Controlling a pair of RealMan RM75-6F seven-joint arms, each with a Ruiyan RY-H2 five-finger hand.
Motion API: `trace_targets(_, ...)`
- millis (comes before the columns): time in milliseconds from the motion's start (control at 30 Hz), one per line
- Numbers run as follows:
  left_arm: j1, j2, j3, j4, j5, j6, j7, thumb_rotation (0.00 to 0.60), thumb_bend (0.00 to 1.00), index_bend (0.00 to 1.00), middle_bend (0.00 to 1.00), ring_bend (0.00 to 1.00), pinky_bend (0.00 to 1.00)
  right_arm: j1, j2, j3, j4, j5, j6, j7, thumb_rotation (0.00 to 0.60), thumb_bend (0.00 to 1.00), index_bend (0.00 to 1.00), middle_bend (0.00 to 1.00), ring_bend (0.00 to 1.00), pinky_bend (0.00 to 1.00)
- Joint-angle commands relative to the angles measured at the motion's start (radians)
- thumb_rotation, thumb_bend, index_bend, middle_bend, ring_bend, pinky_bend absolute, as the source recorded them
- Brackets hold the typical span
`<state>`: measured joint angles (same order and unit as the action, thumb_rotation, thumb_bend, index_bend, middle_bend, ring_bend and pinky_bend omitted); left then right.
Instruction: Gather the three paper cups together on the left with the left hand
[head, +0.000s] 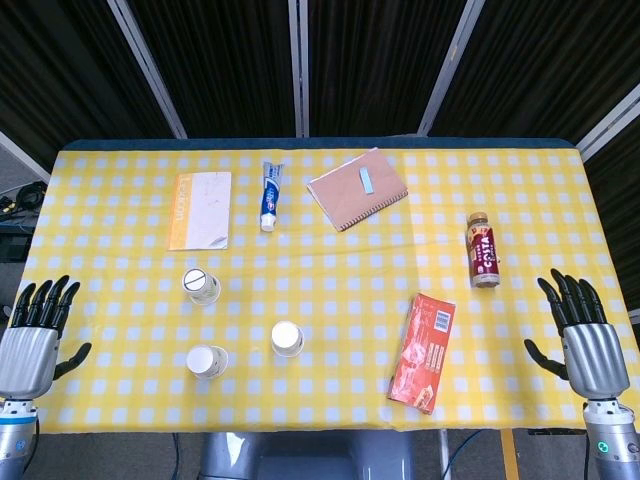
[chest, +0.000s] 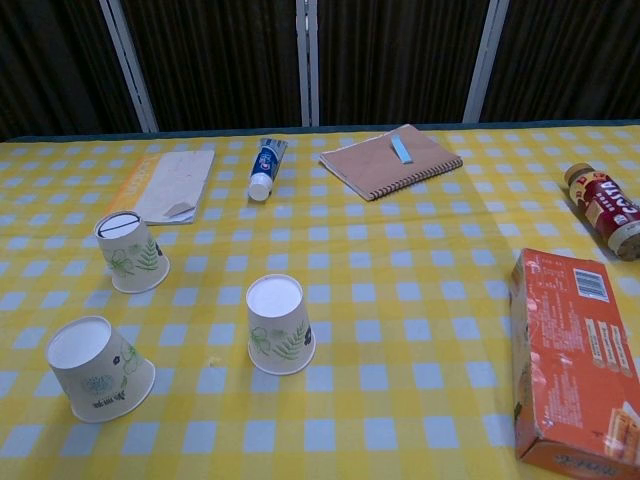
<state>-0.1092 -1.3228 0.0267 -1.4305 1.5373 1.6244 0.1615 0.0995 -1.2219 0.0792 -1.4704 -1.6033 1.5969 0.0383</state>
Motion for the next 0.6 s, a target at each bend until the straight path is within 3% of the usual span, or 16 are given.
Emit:
trace_targets(33, 0.002, 0.014, -0.001, -0.015, -0.007, -0.02, -0.02, 0.6, 0.21, 0.0, 0.0, 0.0, 0.0, 0.0, 0.0, 0.0, 0.0, 0.0, 0.0, -0.001, 0.6, 0.13, 0.04, 0.0, 0.0, 0.0)
trace_targets(600, 0.008, 0.031, -0.016, -0.036, -0.012, -0.056, -0.015, 0.6, 0.21, 0.0, 0.0, 0.0, 0.0, 0.005, -0.002, 0.001, 0.003, 0.002, -0.009, 0.0, 0.6, 0.13, 0.04, 0.0, 0.0, 0.0)
